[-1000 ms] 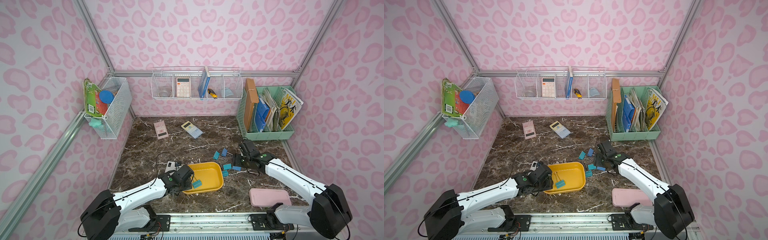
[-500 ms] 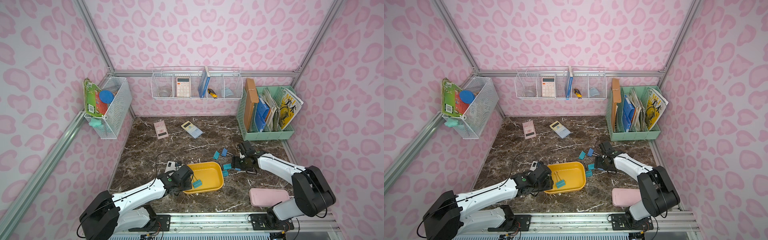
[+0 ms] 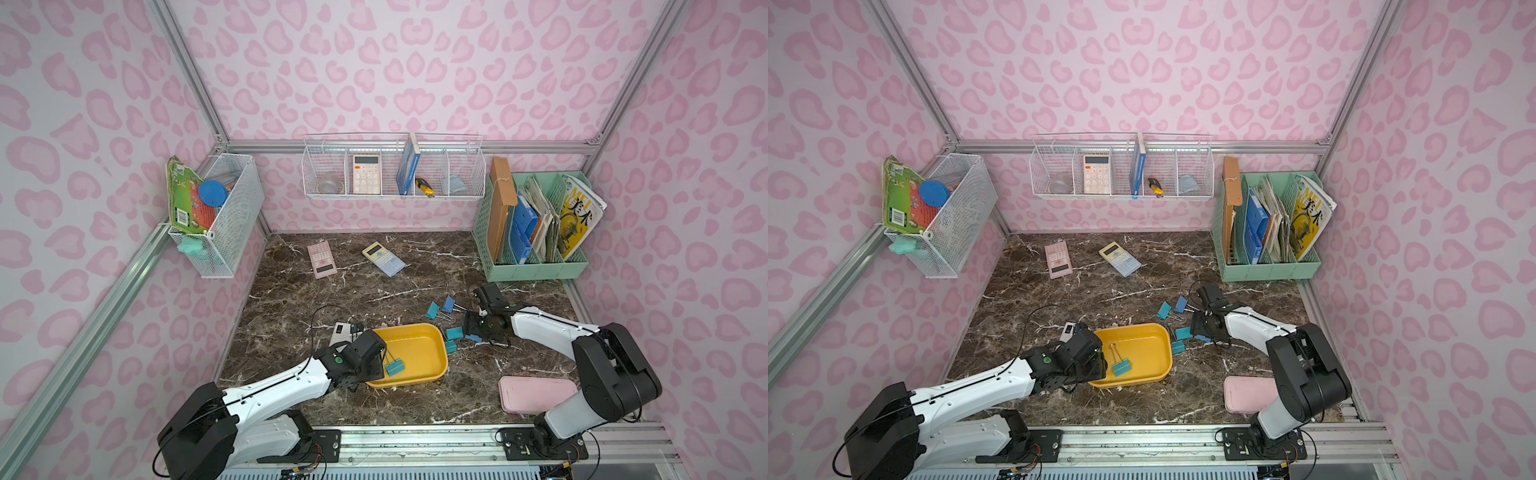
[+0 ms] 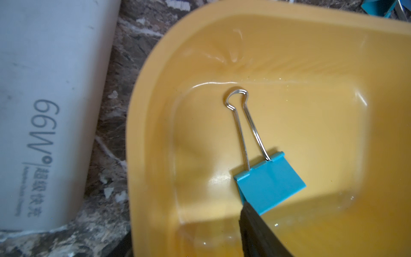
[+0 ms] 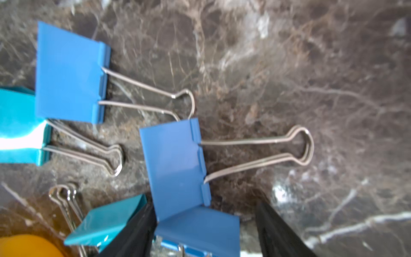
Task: Put the binder clips in the storage box
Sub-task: Pick up the binder clip at the center of the board.
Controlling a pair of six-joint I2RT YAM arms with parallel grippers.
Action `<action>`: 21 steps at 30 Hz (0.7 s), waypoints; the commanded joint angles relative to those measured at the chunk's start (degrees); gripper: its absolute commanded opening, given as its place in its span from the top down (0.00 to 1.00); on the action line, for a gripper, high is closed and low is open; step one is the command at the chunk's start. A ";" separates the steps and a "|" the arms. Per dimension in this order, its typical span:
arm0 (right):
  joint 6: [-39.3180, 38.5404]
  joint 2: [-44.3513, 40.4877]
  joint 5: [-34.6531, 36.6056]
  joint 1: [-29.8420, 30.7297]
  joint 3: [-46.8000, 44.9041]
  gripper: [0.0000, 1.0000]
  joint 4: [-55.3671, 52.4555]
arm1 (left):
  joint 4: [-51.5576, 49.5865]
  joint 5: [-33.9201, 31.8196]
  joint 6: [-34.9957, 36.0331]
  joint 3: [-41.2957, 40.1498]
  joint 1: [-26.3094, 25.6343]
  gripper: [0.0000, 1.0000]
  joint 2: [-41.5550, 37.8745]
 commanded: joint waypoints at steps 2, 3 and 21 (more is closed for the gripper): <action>0.63 1.92 -0.56 -0.03 0.97 0.29 0.36 | -0.88 -0.28 0.29 -0.13 0.02 0.40 -0.60; 0.41 2.34 -0.60 -0.01 1.18 0.30 0.01 | -0.97 -0.33 0.28 -0.21 0.07 0.40 -0.75; 3.13 0.49 1.06 3.33 -4.73 0.35 0.33 | -1.06 -0.38 -0.44 -1.45 0.08 0.40 -1.78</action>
